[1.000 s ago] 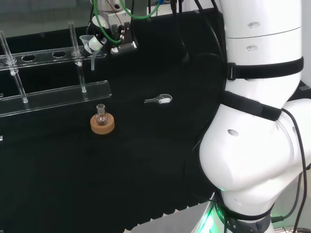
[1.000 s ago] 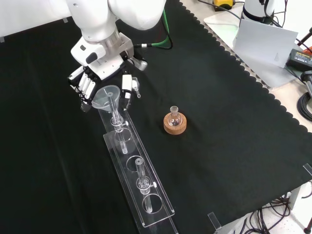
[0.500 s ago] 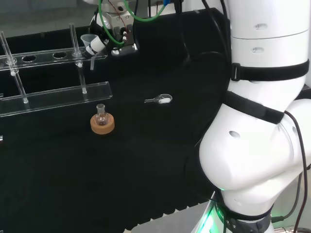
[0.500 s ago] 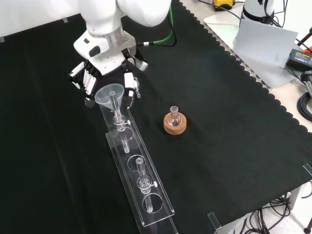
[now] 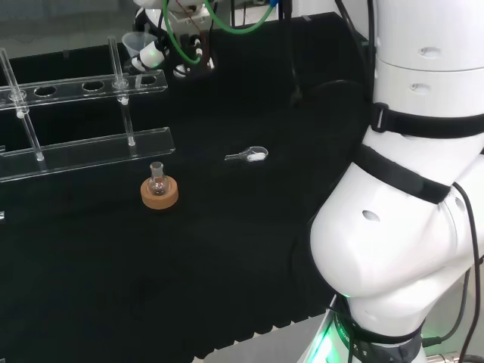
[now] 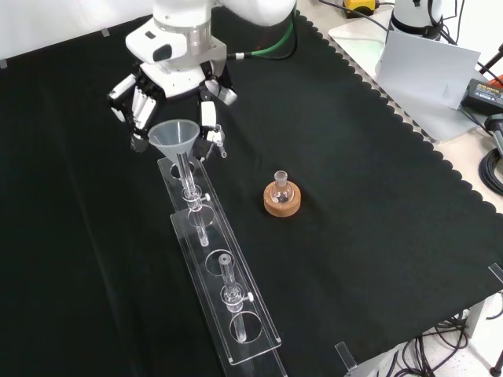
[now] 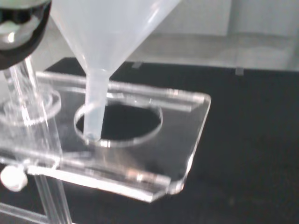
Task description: Pick up the funnel from the transparent funnel stand.
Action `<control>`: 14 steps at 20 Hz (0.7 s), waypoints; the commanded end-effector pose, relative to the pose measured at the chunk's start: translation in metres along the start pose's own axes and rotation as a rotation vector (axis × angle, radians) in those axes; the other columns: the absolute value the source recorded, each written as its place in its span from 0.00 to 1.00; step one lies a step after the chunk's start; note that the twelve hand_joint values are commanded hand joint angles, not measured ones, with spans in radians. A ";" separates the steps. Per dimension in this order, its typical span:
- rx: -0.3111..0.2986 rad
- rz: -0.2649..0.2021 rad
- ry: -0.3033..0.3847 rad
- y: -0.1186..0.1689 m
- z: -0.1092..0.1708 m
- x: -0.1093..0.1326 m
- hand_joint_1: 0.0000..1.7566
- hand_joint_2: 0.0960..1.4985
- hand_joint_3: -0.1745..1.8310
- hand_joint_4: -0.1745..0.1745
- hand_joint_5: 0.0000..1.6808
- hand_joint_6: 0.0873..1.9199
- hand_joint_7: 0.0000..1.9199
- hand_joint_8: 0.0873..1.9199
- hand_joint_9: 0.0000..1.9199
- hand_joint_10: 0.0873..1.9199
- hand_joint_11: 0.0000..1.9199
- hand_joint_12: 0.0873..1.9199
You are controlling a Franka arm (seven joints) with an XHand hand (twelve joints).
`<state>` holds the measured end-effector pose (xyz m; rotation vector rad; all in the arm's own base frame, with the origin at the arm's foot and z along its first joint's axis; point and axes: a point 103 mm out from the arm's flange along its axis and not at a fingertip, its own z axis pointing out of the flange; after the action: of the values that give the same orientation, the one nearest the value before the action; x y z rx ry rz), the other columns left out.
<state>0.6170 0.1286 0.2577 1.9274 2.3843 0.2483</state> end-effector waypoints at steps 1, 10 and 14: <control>0.064 -0.075 -0.054 0.001 -0.030 -0.008 0.57 0.27 0.43 1.00 0.69 0.23 0.70 0.18 0.65 0.12 0.20 0.71; 0.041 -0.039 -0.120 0.018 -0.076 -0.021 0.57 0.26 0.45 1.00 0.70 0.23 0.72 0.17 0.65 0.11 0.21 0.71; 0.011 -0.026 -0.108 0.013 -0.091 -0.028 0.57 0.26 0.45 1.00 0.71 0.23 0.72 0.17 0.65 0.11 0.21 0.71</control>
<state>0.6273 0.1091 0.3311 1.8430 2.3816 0.0855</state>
